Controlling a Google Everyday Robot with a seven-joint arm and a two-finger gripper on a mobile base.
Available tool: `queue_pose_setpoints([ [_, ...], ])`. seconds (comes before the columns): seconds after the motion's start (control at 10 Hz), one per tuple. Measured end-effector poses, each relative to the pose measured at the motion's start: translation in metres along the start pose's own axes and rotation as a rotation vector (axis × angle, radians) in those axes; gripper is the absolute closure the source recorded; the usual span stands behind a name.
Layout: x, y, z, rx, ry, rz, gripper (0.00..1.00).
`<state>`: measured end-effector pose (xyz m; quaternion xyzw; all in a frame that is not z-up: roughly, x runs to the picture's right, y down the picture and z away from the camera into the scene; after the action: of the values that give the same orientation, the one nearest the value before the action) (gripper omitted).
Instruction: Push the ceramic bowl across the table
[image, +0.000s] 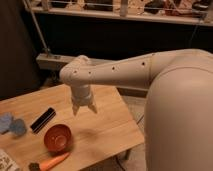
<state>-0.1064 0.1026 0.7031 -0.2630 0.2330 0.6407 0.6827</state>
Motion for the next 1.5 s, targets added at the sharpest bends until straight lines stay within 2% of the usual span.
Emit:
queue_pose_setpoints([
  [0.3, 0.0, 0.0, 0.0, 0.001, 0.0, -0.001, 0.35],
  [0.5, -0.001, 0.008, -0.005, 0.011, -0.015, -0.034, 0.35],
  [0.8, 0.011, 0.073, -0.009, 0.024, -0.018, -0.189, 0.35],
  [1.2, 0.047, 0.167, 0.013, 0.038, 0.061, -0.389, 0.35],
  [1.4, 0.064, 0.204, 0.024, 0.022, 0.103, -0.472, 0.37],
  [1.5, 0.07, 0.223, 0.028, -0.01, 0.119, -0.504, 0.45],
])
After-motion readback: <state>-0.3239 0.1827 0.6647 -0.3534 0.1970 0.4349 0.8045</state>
